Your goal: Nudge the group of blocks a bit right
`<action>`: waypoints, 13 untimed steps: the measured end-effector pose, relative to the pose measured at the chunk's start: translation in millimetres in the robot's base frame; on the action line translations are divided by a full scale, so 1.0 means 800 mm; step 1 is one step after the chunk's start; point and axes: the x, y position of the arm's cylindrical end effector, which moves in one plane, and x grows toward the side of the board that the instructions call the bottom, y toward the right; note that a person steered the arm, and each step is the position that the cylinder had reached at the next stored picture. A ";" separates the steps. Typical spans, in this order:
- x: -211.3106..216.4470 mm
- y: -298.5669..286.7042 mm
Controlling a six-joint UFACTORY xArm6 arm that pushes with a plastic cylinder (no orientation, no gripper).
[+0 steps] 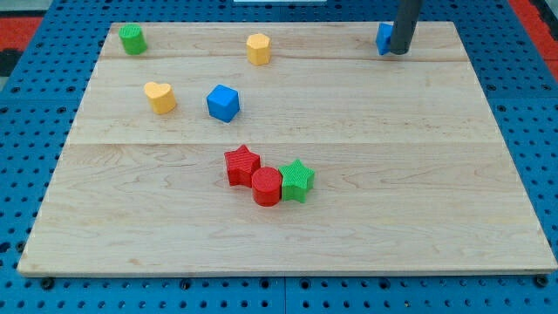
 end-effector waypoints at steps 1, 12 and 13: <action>0.072 0.000; 0.102 -0.232; 0.117 -0.232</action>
